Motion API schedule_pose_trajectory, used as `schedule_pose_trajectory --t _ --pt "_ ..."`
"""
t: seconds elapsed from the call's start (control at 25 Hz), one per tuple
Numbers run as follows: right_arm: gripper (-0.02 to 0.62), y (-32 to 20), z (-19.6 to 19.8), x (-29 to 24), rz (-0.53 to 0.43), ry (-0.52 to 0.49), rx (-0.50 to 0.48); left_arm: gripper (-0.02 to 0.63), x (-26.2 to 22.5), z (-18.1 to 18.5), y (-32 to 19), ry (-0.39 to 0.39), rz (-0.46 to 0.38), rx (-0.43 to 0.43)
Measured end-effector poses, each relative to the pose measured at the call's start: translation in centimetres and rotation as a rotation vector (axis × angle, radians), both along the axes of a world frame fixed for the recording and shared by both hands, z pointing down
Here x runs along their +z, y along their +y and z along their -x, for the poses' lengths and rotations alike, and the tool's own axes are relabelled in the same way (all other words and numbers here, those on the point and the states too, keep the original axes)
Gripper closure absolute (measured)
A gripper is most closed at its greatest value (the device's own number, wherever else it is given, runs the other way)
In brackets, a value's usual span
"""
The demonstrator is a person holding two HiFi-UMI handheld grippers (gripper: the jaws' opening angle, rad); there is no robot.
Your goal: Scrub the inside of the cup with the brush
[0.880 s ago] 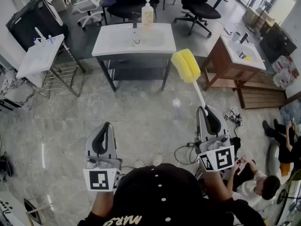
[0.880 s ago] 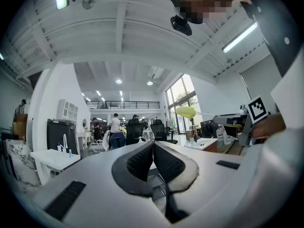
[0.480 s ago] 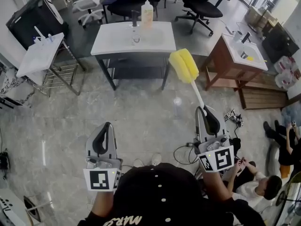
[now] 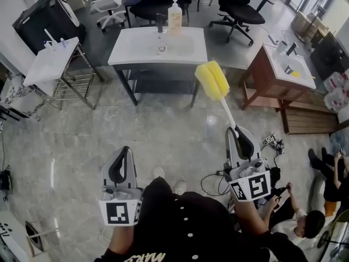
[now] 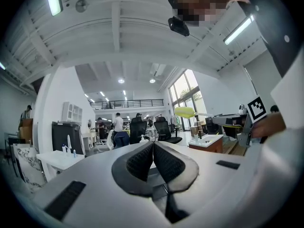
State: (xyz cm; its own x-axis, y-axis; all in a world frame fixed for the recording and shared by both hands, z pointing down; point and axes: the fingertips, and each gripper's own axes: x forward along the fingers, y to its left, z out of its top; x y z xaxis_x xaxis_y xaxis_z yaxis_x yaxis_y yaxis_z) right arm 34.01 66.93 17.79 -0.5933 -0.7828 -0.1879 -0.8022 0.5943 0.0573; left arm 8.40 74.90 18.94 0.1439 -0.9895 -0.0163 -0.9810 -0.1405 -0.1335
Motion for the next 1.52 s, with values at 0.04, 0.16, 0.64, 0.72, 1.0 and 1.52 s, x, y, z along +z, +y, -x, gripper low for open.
schedule_pose_trajectory --t 0.04,0.16,0.64,0.72,1.0,1.52 --pt "0.547 -0.3 0.0 0.0 0.002 0.000 -0.001 0.580 0.0 0.1 -0.2 -0.001 0.001 -0.004" --pt "0.548 -1.3 -0.1 0.0 0.002 -0.005 -0.004 0.580 0.2 0.3 -1.2 -0.003 0.009 -0.014" --pt "0.548 -8.9 1.4 0.6 0.015 0.020 0.015 0.580 0.9 2.5 -9.7 0.025 -0.006 0.000" --pt "0.548 -10.6 1.9 0.5 0.014 0.026 0.022 0.580 0.8 3.0 -11.6 0.030 -0.006 0.006" --pt "0.548 -16.5 4.2 -0.3 0.014 0.031 0.035 0.578 0.3 5.4 -18.0 0.035 -0.007 0.025" --pt "0.548 -25.5 9.8 -0.7 0.009 0.024 0.079 0.580 -0.2 11.4 -27.2 0.035 -0.016 0.058"
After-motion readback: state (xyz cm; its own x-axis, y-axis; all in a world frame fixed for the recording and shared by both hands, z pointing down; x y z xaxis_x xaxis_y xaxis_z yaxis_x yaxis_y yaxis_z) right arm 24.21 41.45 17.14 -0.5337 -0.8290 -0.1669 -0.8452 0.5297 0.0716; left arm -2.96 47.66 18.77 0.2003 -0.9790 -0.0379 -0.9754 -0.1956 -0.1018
